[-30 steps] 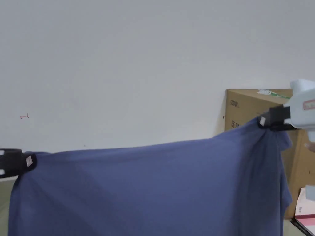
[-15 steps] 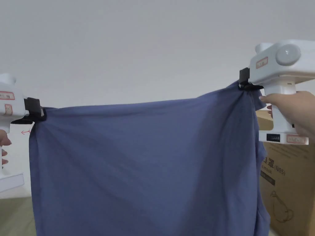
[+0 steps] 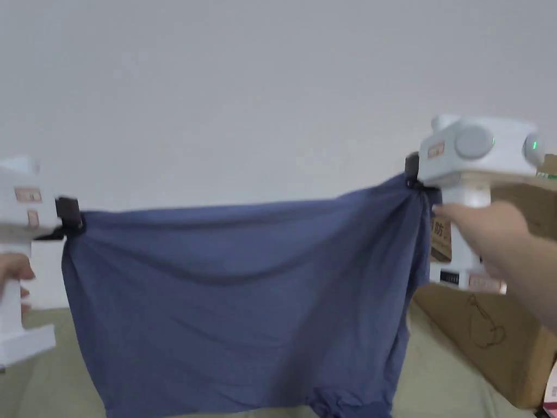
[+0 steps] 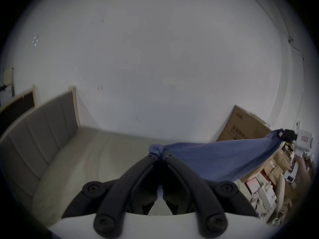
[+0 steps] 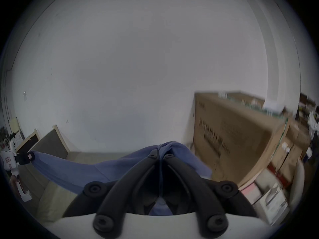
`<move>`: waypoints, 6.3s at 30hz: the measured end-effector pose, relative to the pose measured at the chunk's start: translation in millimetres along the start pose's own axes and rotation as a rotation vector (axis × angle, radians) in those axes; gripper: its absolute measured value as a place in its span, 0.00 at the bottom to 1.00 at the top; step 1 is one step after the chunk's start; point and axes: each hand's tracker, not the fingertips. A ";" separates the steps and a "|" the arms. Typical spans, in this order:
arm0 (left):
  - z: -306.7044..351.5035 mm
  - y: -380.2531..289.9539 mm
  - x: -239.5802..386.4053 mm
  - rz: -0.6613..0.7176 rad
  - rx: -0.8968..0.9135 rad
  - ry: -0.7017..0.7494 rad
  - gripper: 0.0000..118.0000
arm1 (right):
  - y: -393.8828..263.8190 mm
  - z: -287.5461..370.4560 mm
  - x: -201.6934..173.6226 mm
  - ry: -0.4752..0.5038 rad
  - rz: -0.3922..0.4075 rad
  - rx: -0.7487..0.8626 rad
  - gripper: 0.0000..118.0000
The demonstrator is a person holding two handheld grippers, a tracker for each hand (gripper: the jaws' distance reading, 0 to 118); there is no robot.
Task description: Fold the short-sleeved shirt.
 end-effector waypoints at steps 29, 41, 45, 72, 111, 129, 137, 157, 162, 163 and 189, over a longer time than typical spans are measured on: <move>237.8 -397.7 -86.7 -0.052 -0.669 -0.018 0.02 | -452.1 258.4 114.5 0.090 -0.010 -0.822 0.00; 222.8 -437.2 -89.1 -0.119 -0.892 0.056 0.56 | -481.1 234.6 110.8 0.032 0.024 -1.016 0.17; 232.4 -438.3 -92.0 -0.164 -0.903 0.086 0.87 | -475.4 240.7 115.0 0.045 -0.067 -1.003 0.78; 281.9 -301.4 65.3 -0.124 0.429 0.054 0.00 | -325.1 315.0 -4.0 0.072 -0.083 0.392 0.00; 249.5 -433.7 -41.2 -0.004 -0.630 0.051 0.03 | -390.8 305.0 52.4 0.147 0.060 -0.241 0.00; 249.4 -419.5 -48.6 0.056 -0.727 0.119 0.03 | -487.5 238.8 98.8 0.014 0.115 -0.988 0.48; 249.8 -433.3 -59.1 0.085 -0.755 0.104 0.03 | -473.5 259.0 108.5 0.061 0.078 -0.927 0.04; 194.6 -339.6 -73.4 0.381 -0.563 -0.044 0.03 | -352.3 205.4 112.7 0.217 -0.332 -0.613 0.04; 111.2 -328.6 -81.2 0.443 -0.581 -0.013 0.03 | -348.8 108.3 106.7 0.189 -0.383 -0.637 0.04; 97.9 -331.8 -83.6 0.453 -0.576 -0.014 0.03 | -352.4 90.9 105.2 0.178 -0.406 -0.641 0.04; 242.3 -332.7 -18.2 -0.015 0.077 0.059 0.11 | -355.4 265.5 28.5 0.289 -0.072 0.002 0.44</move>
